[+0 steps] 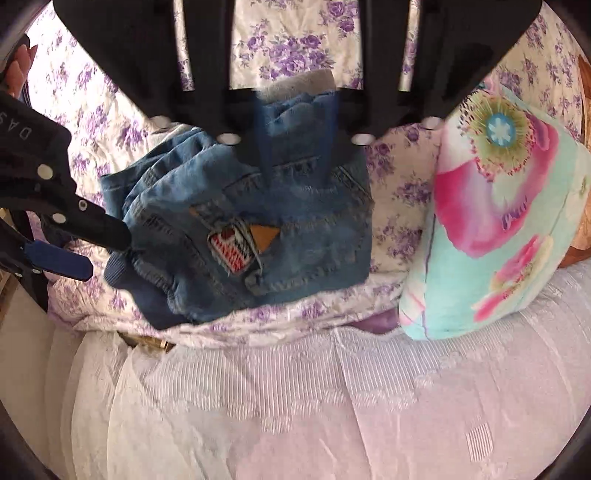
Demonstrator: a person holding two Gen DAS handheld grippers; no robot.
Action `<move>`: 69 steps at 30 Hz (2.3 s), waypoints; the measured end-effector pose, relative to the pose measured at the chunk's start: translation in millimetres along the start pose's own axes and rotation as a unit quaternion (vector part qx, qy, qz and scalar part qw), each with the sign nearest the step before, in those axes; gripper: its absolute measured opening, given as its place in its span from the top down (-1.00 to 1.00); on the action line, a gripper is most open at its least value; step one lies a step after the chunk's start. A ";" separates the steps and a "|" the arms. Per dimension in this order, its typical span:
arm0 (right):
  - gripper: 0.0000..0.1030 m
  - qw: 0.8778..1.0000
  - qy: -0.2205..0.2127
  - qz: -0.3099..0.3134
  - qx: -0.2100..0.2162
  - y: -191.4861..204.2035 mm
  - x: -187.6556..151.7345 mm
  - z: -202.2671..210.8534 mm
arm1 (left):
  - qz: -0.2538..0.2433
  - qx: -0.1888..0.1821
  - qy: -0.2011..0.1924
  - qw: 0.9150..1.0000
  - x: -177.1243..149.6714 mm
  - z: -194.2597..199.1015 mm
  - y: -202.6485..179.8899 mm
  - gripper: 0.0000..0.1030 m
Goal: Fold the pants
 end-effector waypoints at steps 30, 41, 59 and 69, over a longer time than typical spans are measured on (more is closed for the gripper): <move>-0.93 0.985 -0.133 -0.106 -0.034 48.9 -164.7 270.5 | 0.032 0.045 -0.170 0.984 -172.1 299.0 -29.1 -0.90; -0.93 0.973 -0.173 -0.127 -0.080 62.1 -206.9 240.4 | 0.044 0.101 -0.170 0.979 -191.6 270.0 -23.8 -0.90; -0.93 0.974 -0.117 -0.159 -0.108 35.7 -230.3 204.6 | 0.036 0.107 -0.145 0.983 -211.9 223.6 -32.1 -0.90; -0.93 0.976 -0.116 -0.152 -0.103 39.9 -229.3 204.6 | 0.054 0.104 -0.140 0.983 -212.4 220.1 -24.9 -0.90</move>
Point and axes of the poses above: each gripper's, at about its wrist camera, not at the fingertips, and z roughly against the way its jaws point, y to its left, x to its top, the point moved 1 cm from there along -z, roughly the way its jaws point, and after that the axes turned 13 degrees about -y, right-handed, at the moved point
